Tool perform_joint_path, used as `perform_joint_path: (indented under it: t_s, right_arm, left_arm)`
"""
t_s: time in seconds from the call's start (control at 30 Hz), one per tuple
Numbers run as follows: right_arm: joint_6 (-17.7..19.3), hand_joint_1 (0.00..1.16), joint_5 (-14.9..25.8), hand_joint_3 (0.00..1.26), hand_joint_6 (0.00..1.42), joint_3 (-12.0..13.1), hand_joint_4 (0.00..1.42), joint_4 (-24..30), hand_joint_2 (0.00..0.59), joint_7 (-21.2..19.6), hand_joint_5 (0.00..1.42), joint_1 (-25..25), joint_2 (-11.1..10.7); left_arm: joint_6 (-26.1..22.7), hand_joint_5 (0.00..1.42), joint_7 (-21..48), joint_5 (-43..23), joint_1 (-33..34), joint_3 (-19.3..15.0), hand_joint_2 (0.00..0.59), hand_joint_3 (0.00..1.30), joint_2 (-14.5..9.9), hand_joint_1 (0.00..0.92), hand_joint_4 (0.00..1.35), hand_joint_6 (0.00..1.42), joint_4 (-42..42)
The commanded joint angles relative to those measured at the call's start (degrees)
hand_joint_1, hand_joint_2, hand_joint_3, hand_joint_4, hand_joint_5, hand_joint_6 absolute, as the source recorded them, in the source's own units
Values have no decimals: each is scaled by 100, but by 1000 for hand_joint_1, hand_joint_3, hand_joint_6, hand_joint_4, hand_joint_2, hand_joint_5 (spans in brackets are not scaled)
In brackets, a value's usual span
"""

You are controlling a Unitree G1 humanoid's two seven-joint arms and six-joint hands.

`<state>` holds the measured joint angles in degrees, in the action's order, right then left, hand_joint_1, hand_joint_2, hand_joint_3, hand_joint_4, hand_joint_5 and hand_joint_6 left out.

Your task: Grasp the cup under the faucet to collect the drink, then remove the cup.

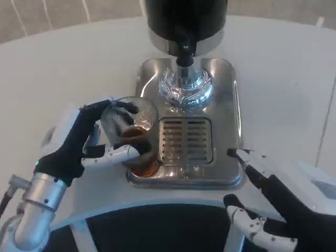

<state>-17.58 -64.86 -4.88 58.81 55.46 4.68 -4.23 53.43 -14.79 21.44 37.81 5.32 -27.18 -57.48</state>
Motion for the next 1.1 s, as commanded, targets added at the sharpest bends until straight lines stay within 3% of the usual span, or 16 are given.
perform_joint_path:
  t_s: [0.03, 0.47, 1.1]
  right_arm:
    - [166, 253, 129, 35, 0, -49, 0, -62, 534, -179, 0, 78, -109]
    - [609, 248, 147, 27, 0, -395, 0, -191, 538, -661, 0, 211, -345]
    - [1238, 244, -336, 0, 0, -801, 0, 119, 556, -723, 0, 697, -218]
  left_arm:
    - [221, 1389, 47, -166, -427, -187, 66, 1018, -208, 551, 1250, 1424, 434]
    - [158, 1389, 232, -229, -1353, -431, 58, 1015, -203, 552, 1236, 1424, 1542]
    - [-146, 1389, 841, -515, -2699, -846, 52, 1011, -251, 553, 1236, 1424, 3293]
